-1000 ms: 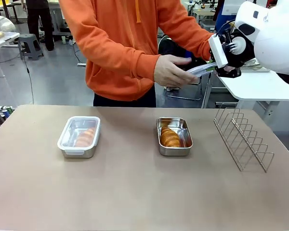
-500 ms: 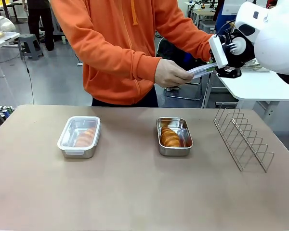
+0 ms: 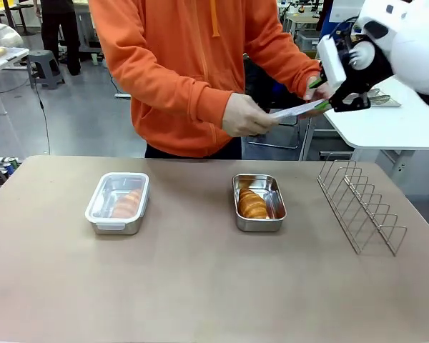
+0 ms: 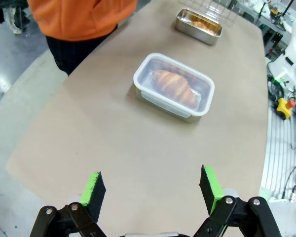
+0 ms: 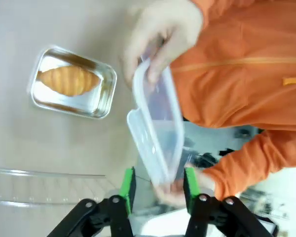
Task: Place the bread in airtight containers.
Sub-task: Release when the human grabs the Airtight Container lid.
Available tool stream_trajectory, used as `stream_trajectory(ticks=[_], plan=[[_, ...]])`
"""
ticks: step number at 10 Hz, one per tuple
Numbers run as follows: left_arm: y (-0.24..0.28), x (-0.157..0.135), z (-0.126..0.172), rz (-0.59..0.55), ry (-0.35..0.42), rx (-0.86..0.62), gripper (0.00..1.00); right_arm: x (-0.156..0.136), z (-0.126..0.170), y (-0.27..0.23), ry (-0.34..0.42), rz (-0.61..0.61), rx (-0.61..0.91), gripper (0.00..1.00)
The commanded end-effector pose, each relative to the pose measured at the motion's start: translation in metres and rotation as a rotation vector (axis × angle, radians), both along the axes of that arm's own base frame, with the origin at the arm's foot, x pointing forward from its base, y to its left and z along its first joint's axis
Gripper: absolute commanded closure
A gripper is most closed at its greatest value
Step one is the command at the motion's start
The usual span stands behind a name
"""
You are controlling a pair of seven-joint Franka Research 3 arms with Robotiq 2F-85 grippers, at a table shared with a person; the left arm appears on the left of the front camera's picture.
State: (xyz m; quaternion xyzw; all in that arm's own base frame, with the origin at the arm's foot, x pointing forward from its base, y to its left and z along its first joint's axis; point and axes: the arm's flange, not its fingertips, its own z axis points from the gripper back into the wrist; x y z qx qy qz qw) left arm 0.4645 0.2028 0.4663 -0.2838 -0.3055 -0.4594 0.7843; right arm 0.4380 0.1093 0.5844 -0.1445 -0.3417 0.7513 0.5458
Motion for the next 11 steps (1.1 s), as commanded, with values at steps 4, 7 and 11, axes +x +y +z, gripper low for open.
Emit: stream_trajectory(ticks=[4,7,11], plan=[[-0.003,-0.001,0.003,0.009,0.012,0.011,0.0,-0.003,0.029,-0.135,0.647,-0.259,0.585,0.0],[-0.003,-0.001,0.003,0.009,0.012,0.011,0.0,-0.028,-0.016,-0.212,0.815,-0.323,0.734,0.0],[-0.003,-0.001,0.003,0.009,0.012,0.011,0.0,-0.063,-0.047,-0.255,0.796,-0.45,0.757,0.0]])
